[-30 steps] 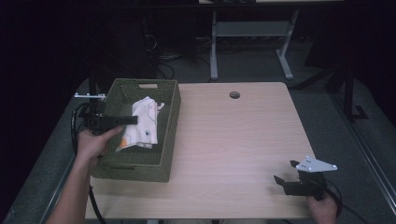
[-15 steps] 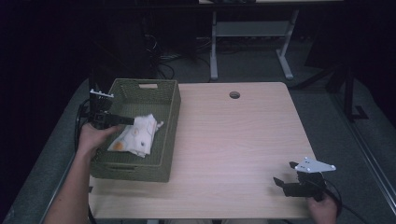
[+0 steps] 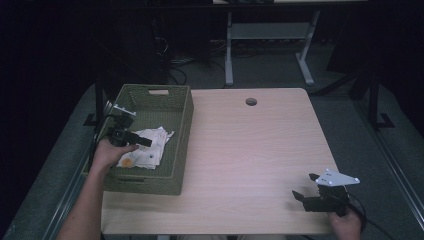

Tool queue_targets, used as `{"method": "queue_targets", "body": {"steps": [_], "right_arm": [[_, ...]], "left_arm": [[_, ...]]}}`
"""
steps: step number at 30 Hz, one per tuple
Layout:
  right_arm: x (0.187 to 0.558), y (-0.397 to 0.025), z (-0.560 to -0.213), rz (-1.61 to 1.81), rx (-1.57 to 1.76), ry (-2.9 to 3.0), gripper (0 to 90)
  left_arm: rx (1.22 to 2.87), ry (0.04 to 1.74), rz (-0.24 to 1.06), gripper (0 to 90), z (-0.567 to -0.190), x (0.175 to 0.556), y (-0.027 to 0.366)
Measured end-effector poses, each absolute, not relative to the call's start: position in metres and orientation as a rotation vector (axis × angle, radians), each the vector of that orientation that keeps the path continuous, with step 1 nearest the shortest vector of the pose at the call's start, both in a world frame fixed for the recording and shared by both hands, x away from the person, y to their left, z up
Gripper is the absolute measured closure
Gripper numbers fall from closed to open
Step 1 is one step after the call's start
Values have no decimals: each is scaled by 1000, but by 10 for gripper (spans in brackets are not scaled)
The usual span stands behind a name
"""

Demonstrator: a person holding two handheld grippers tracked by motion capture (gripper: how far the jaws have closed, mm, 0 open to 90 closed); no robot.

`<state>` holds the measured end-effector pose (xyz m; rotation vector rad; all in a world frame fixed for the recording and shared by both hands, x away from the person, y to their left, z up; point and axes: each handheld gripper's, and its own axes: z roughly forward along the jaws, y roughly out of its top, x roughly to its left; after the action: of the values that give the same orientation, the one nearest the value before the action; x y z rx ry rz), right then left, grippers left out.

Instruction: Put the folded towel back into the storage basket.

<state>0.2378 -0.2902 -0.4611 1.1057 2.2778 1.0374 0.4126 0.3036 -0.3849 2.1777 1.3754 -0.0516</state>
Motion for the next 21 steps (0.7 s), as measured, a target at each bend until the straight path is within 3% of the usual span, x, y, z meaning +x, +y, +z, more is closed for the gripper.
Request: {"method": "queue_targets", "body": {"steps": [5, 15, 16, 19, 21], "right_arm": [[239, -289, -461, 1040, 1096, 2289, 140], [241, -293, -458, 1059, 1098, 2273, 140], [241, -293, -458, 1061, 1095, 2272, 140], [241, -293, -457, 1065, 1085, 2271, 140], [241, -293, -456, 1068, 1084, 2272, 140]], "left_arm": [[2306, 1409, -143, 620, -405, 418, 287], [2490, 1466, -146, 599, -423, 427, 264], [2511, 1468, -119, 618, -424, 427, 262], [2517, 1496, -98, 834, -424, 428, 260], [2515, 1499, -81, 869, -424, 427, 258]]}}
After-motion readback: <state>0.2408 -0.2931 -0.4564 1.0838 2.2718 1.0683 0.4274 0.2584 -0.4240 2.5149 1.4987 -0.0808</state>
